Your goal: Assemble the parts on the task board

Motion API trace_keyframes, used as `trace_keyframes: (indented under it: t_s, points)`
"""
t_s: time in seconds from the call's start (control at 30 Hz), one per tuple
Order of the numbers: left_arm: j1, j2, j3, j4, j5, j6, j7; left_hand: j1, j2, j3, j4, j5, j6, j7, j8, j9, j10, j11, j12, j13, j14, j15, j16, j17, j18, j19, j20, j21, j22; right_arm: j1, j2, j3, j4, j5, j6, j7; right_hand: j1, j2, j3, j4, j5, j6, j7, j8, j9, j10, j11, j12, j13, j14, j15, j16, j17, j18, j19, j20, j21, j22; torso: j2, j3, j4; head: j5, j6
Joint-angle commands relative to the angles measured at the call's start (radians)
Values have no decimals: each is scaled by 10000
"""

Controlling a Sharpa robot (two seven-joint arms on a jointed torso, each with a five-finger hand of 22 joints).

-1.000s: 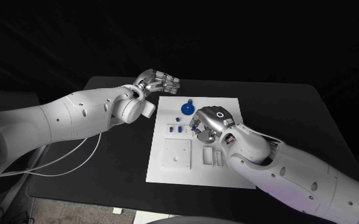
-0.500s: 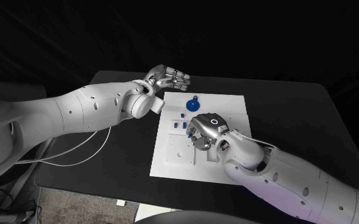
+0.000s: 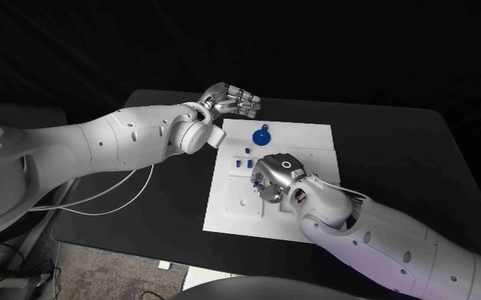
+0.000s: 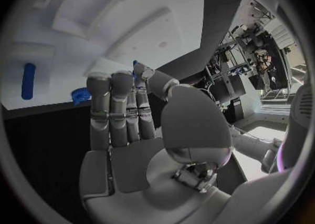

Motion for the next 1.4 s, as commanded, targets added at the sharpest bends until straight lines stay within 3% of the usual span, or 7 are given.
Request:
trace_keyframes:
  t_s: [0.03,0.67,1.13,1.4]
  points:
    - [13,33,9,8,69,152,98,-13,64,-20,-48,43,-87,0,-30,10,-18,-9,-31,-14,-9,7,-48,-9,-46,-17,32,62,-8,-14,15,-16,0,-154,270,56,-12,139,-37,-6,54,12,25,33,14,67,-19,60,6,-5,-89,-48,15,159,12,-40,-36,645,-7,-3,-5,35,-30]
    - [13,49,9,-4,64,184,63,-9,66,-28,-35,46,-93,0,-29,11,-23,-7,-32,-14,-12,8,-48,-9,-44,-18,34,70,-28,-41,82,-118,-165,-262,567,19,-40,176,-78,-58,126,2,29,33,13,54,-14,59,6,-15,-87,-55,36,161,5,-39,-58,646,-9,-4,-6,95,-95]
    - [13,78,9,-24,54,234,24,11,71,-31,-25,41,-100,1,-30,10,-17,-10,-32,-14,19,-2,-45,-6,-40,-8,27,86,-46,-68,257,-142,-400,-372,536,19,-55,193,-91,-84,144,-5,29,33,13,51,-13,61,6,-20,-88,-66,42,165,1,-39,-88,640,0,0,5,129,-85]
    - [14,76,9,-26,45,262,-9,11,71,-31,-25,41,-100,1,-30,10,-17,-10,-32,-14,19,-2,-45,-6,-40,-8,27,86,-46,-107,351,-215,-511,-409,566,22,-55,193,-91,-84,144,-5,29,33,13,51,-13,61,6,-20,-88,-66,42,165,1,-39,-88,640,1,-5,1,161,-134]
